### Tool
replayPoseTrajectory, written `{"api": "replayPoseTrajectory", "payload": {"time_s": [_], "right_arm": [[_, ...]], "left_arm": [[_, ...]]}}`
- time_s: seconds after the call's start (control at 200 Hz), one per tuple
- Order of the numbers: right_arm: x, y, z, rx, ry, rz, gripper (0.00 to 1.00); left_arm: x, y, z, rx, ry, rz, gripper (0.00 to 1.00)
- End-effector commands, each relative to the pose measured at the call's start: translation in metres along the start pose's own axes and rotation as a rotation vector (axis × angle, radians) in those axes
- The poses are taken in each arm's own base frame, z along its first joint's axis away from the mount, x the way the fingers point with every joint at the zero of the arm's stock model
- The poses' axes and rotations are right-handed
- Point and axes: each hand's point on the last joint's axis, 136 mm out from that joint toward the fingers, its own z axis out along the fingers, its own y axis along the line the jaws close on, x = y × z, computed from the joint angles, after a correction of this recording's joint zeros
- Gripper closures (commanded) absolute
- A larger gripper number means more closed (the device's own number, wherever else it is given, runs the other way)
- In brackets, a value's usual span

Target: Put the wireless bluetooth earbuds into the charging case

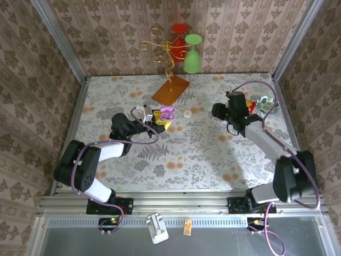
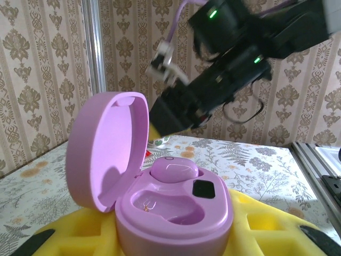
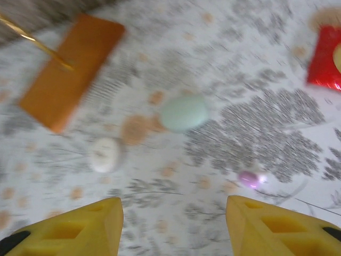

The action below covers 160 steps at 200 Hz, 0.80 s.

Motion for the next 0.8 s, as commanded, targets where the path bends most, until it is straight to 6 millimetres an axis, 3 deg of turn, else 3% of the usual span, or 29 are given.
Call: {"api": "replayPoseTrajectory", "payload": {"time_s": [0.0, 0.175, 0.34, 0.49, 0.795], "right_arm": [[0.013, -0.021, 0.031, 0.063, 0.124, -0.028, 0.43], [0.023, -0.035, 0.076, 0.106, 0.253, -0.026, 0.37], [0.023, -0.040, 0.099, 0.132, 0.292, -0.055, 0.36], [0.033, -0.043, 0.111, 0.134, 0.381, -0.042, 0.36], [0.054, -0.054, 0.114, 0.150, 0.472, 0.016, 0.30]], "left_arm": [[-0.016, -0.007, -0.003, 0.012, -0.035, 0.062, 0.79], [-0.018, -0.007, -0.003, 0.011, -0.039, 0.061, 0.79], [-0.019, -0.007, -0.004, 0.010, -0.040, 0.060, 0.79], [-0.018, -0.005, -0.003, 0.009, -0.037, 0.056, 0.79], [-0.016, -0.003, -0.002, 0.012, -0.034, 0.056, 0.79]]}}
